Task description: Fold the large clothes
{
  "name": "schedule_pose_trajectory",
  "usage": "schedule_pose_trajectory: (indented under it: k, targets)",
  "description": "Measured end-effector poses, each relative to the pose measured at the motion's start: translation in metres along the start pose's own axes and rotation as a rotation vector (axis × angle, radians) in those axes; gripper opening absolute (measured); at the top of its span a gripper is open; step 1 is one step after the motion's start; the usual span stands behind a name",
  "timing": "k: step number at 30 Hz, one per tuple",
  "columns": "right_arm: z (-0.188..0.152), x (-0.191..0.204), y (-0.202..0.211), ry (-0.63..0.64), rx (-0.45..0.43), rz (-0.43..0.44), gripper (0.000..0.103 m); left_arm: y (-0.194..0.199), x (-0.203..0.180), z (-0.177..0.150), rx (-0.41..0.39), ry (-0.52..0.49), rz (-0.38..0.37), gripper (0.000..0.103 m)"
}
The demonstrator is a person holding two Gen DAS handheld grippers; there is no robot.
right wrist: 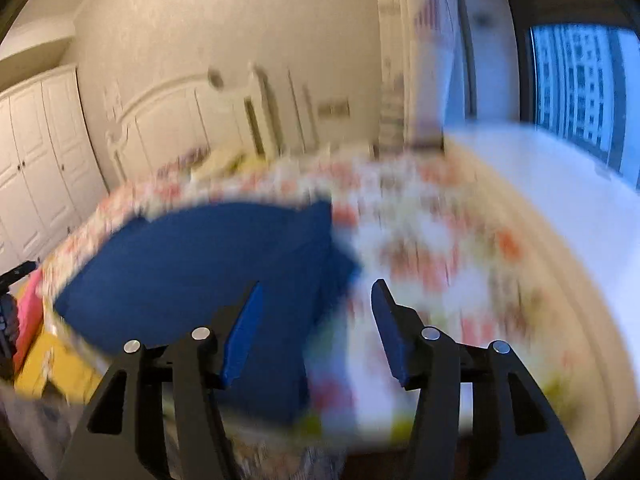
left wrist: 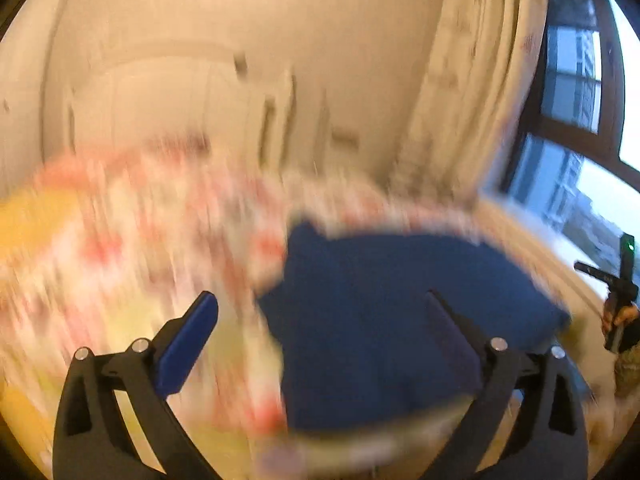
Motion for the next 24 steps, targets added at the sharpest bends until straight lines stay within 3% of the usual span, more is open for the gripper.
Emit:
schedule_pose_trajectory:
  k: [2, 3, 6, 9, 11, 13, 16, 19, 21, 24]
  targets:
    - [0.044, 0.017, -0.022, -0.019, -0.037, 0.006, 0.073, -0.019, -0.023, 0.041, -0.049, -0.004, 0.086, 0.101]
    - [0.061, 0.028, -0.033, -0.018, -0.048, 0.031, 0.076, -0.035, -0.038, 0.057, -0.044, -0.018, 0.117, 0.101]
    - [0.109, 0.078, -0.077, 0.063, -0.075, 0.069, 0.078, -0.099, -0.089, 0.084, 0.038, -0.136, 0.159, 0.101]
    - [0.135, 0.131, -0.141, 0.176, 0.008, 0.051, 0.077, -0.181, -0.125, 0.086, 0.144, -0.249, 0.224, 0.101]
    - [0.136, 0.154, -0.182, 0.212, 0.094, 0.060, 0.065, -0.235, -0.132, 0.072, 0.251, -0.247, 0.254, 0.101]
    - [0.129, 0.166, -0.213, 0.228, 0.161, 0.050, 0.064, -0.278, -0.129, 0.054, 0.333, -0.215, 0.266, 0.100]
    - [0.106, 0.165, -0.252, 0.233, 0.257, 0.021, 0.063, -0.314, -0.121, 0.025, 0.396, -0.163, 0.249, 0.100]
    - [0.068, 0.160, -0.295, 0.243, 0.395, 0.022, 0.065, -0.357, -0.113, -0.019, 0.521, -0.159, 0.282, 0.101]
    - [0.057, 0.156, -0.308, 0.206, 0.419, 0.040, 0.066, -0.370, -0.114, -0.028, 0.522, -0.177, 0.308, 0.101]
    - [0.052, 0.162, -0.311, 0.251, 0.418, 0.011, 0.069, -0.374, -0.114, -0.033, 0.505, -0.182, 0.305, 0.101]
Point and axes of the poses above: each gripper's, at about its wrist camera, not at the fingertips, and y roughly against the way its jaws point, x to its left, z to its top, the point moved 4 cm from there along -y, roughly the way its jaws point, and after that the axes turned 6 degrees about y, right-handed, at the moved point
